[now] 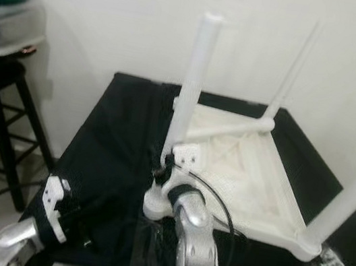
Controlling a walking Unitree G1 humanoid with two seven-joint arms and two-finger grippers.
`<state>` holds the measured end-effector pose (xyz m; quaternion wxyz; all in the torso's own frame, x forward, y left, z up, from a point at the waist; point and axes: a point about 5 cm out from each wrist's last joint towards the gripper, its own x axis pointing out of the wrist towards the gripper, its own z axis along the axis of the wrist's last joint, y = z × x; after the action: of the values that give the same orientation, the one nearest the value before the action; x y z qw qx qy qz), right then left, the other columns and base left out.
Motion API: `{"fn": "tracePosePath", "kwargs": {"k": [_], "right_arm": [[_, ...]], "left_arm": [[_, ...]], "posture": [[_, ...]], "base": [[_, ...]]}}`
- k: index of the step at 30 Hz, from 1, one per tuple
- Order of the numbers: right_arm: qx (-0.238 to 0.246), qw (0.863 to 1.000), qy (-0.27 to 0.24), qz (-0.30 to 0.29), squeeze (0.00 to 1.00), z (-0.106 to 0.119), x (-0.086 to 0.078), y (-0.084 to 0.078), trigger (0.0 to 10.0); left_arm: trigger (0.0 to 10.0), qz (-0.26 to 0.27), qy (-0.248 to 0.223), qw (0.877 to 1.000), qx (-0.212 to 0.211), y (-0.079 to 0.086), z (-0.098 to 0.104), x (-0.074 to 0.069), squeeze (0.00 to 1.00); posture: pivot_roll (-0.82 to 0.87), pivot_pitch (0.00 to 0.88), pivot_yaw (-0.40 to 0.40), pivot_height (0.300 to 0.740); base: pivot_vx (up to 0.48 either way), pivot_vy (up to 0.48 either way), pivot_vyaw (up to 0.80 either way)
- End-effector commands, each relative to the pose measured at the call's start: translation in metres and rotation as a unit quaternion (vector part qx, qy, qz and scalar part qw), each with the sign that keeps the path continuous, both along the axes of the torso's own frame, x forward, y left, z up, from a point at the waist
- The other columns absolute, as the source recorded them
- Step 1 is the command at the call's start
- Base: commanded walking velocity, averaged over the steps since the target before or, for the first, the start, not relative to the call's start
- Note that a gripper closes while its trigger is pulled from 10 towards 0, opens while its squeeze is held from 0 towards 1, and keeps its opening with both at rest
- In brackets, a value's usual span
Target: Building children table
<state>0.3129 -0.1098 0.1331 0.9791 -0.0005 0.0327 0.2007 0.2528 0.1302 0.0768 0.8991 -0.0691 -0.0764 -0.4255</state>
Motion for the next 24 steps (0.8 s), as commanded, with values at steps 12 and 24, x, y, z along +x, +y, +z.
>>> {"fn": "tracePosePath", "kwargs": {"k": [12,24], "right_arm": [[-0.043,0.991,0.130,0.000,0.51,-0.039,-0.017,-0.004,10.0],[0.010,0.967,0.023,0.253,0.00,0.008,0.033,-0.014,10.0]], "left_arm": [[10.0,0.001,0.001,1.000,0.000,0.001,0.000,0.000,0.00],[10.0,-0.001,0.000,1.000,-0.003,-0.004,0.001,0.001,0.00]], "posture": [[0.07,0.000,-0.039,0.740],[0.10,0.000,-0.046,0.740]], "base": [[0.000,0.000,0.00],[0.000,0.000,0.00]]}}
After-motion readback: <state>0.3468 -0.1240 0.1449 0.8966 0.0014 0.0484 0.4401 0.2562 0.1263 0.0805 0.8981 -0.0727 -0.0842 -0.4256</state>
